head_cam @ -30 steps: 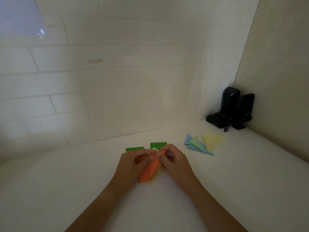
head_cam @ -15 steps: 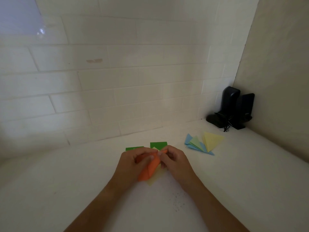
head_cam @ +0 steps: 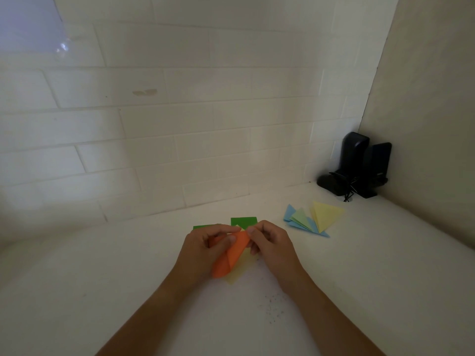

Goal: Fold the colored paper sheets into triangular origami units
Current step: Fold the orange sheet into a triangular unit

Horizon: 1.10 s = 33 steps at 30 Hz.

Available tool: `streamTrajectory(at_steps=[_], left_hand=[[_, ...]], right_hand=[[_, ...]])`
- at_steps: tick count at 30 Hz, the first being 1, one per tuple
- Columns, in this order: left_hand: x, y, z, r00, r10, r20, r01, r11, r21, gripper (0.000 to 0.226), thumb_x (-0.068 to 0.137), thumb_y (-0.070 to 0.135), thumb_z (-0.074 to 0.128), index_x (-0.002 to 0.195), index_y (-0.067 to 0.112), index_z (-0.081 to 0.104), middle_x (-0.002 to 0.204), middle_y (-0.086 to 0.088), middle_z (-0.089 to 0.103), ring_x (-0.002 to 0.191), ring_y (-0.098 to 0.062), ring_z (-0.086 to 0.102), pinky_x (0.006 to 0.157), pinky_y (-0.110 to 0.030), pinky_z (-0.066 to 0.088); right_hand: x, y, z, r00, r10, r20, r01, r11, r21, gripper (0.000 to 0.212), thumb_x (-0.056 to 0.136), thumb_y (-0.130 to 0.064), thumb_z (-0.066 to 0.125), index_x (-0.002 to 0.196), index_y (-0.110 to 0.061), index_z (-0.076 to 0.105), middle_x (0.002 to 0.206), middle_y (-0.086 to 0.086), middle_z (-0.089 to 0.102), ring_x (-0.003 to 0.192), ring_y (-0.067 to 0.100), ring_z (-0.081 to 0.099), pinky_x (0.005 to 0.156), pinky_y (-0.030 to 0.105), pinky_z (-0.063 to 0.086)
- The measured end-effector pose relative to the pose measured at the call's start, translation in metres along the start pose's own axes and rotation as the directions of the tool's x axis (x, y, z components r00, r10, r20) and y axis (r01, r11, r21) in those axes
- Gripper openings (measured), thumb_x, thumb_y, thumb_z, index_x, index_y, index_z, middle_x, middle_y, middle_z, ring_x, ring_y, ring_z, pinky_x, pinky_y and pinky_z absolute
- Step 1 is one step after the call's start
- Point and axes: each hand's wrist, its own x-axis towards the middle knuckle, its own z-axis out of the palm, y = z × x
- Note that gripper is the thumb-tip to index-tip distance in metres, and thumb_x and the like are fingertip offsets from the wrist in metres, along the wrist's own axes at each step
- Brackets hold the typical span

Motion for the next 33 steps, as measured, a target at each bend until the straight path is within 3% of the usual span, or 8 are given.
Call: streamTrajectory(at_steps=[11, 18, 33], left_hand=[[-0.0012, 0.0011, 0.0019, 1.0, -0.005, 0.004, 0.005, 1.0, -0.027, 0.024, 0.095, 0.003, 0.069, 0.105, 0.021, 0.082, 0.096, 0.015, 0.079, 0.091, 0.0, 0.072, 0.079, -0.009, 0.049], [-0.0017, 0.0021, 0.0013, 1.0, -0.011, 0.016, 0.011, 0.999, -0.033, 0.027, 0.095, 0.002, 0.068, 0.103, 0.024, 0.082, 0.096, 0.014, 0.078, 0.09, 0.0, 0.07, 0.079, -0.01, 0.049], [0.0004, -0.0039, -0.0003, 1.0, 0.015, 0.027, -0.016, 0.999, 0.042, 0.024, 0.096, 0.004, 0.068, 0.105, 0.023, 0.081, 0.098, 0.016, 0.078, 0.094, -0.003, 0.07, 0.083, -0.013, 0.048]], right_hand=[[-0.001, -0.0017, 0.0021, 0.999, 0.013, -0.04, -0.014, 0.999, -0.034, 0.028, 0.101, -0.024, 0.062, 0.079, -0.007, 0.062, 0.068, -0.001, 0.069, 0.062, 0.01, 0.061, 0.066, 0.027, 0.05], [-0.0033, -0.0048, 0.0001, 1.0, 0.01, -0.014, -0.01, 1.0, -0.014, 0.02, 0.101, -0.02, 0.061, 0.085, -0.01, 0.066, 0.066, -0.005, 0.066, 0.065, 0.01, 0.06, 0.065, 0.024, 0.047], [-0.003, -0.0045, 0.0019, 0.996, 0.029, -0.09, -0.029, 1.0, 0.001, 0.032, 0.102, -0.028, 0.06, 0.082, -0.003, 0.063, 0.069, 0.0, 0.069, 0.063, 0.011, 0.061, 0.065, 0.024, 0.049]])
